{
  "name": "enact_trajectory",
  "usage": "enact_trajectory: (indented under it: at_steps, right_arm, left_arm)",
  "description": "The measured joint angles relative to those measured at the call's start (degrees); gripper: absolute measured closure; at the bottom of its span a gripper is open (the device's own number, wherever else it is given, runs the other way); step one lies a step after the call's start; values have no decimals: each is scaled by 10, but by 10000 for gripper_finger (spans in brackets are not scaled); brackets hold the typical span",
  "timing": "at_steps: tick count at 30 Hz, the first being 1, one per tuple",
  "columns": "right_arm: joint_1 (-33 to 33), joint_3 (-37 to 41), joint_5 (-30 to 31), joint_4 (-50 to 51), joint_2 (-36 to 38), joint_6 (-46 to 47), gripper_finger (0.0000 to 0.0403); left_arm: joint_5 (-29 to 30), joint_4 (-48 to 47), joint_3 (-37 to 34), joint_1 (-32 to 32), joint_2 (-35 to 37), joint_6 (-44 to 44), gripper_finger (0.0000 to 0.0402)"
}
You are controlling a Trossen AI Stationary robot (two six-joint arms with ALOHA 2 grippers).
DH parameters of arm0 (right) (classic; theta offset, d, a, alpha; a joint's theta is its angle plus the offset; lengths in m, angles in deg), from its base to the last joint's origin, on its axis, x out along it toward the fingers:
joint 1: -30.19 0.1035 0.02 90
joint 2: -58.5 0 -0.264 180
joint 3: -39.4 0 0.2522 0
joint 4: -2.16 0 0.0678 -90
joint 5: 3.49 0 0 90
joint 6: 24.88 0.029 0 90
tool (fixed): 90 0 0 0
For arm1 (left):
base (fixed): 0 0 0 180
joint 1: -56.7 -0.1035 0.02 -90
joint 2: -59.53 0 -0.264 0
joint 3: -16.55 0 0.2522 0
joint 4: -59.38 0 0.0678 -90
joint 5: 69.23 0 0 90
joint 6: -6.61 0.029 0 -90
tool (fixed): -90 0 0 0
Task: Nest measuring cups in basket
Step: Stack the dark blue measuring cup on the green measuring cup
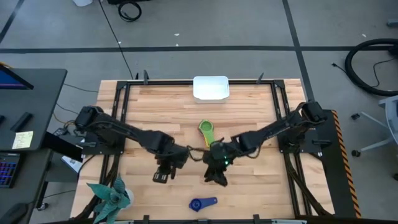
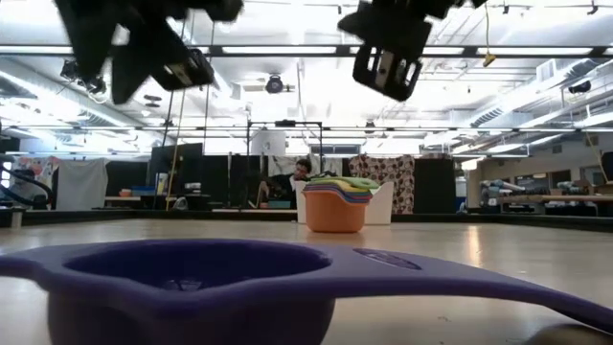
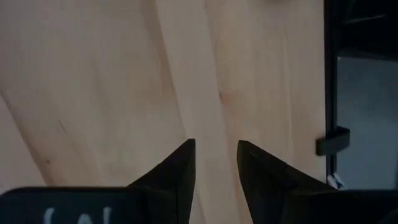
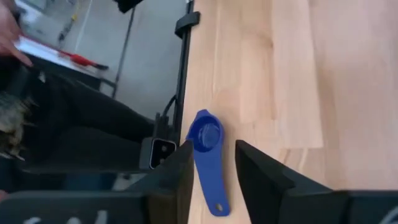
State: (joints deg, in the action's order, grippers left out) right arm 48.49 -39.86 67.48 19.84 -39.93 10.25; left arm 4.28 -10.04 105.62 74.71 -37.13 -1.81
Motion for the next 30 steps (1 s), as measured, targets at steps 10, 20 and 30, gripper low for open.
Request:
enact_trajectory:
  at_steps: [10, 20, 30]
  right_arm:
    - [80, 0, 101, -33, -23, -96, 268]
    - [127, 0, 110, -2, -47, -188, 269]
    - [133, 0, 168, -24, -58, -248, 268]
  left_arm:
    - [62, -5, 0, 50, 40, -109, 278]
    - [74, 1, 0, 57, 43, -179, 278]
    - [86, 3, 0, 57, 43, -205, 278]
